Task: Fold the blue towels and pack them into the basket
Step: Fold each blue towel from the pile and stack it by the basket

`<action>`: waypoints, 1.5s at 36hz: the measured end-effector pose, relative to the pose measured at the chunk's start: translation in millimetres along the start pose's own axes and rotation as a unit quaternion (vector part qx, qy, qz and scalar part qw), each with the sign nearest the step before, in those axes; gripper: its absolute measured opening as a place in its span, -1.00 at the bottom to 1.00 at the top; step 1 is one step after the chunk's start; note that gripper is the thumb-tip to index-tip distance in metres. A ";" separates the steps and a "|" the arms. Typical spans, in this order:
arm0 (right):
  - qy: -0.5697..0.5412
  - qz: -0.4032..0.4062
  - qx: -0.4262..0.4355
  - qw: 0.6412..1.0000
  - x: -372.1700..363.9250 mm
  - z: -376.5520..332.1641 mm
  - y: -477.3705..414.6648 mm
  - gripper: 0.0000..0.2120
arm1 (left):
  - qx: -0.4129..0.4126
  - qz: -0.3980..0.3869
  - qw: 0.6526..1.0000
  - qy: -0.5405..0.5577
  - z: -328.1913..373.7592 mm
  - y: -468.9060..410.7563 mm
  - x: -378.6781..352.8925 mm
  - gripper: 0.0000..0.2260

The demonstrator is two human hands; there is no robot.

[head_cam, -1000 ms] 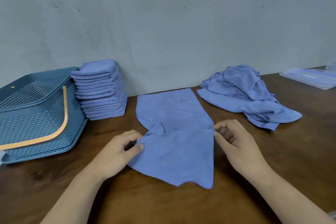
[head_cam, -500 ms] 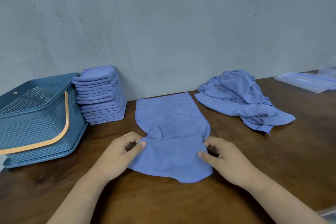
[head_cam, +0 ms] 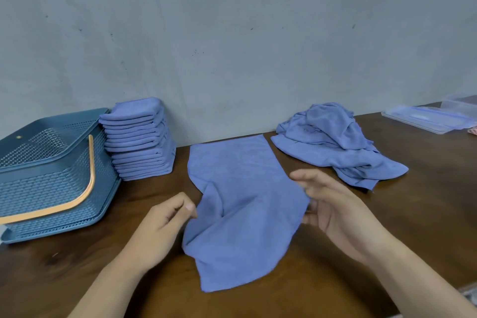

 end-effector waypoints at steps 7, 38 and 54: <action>0.180 -0.056 -0.010 0.982 -4.2 25.2 10.4 -0.47 | -0.072 -0.063 0.992 -0.081 13.9 29.4 -1.8 -0.72; 0.423 -0.020 0.134 0.896 -36.0 37.4 -21.8 -0.87 | -0.035 -0.057 0.998 0.013 19.9 38.1 -15.6 -0.95; 0.059 0.173 0.225 0.957 -15.4 -50.6 1.4 -0.77 | -0.051 0.200 0.970 0.128 68.4 42.0 9.3 -0.90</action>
Point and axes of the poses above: each hand's wrist, its own y-axis away from the middle knuckle, its own x-axis out of the back of the hand, z = x × y, the point moved 4 cm from there along -y, towards the middle knuckle, and after that the axes turned 6 degrees about -y, right-handed, at the moved point
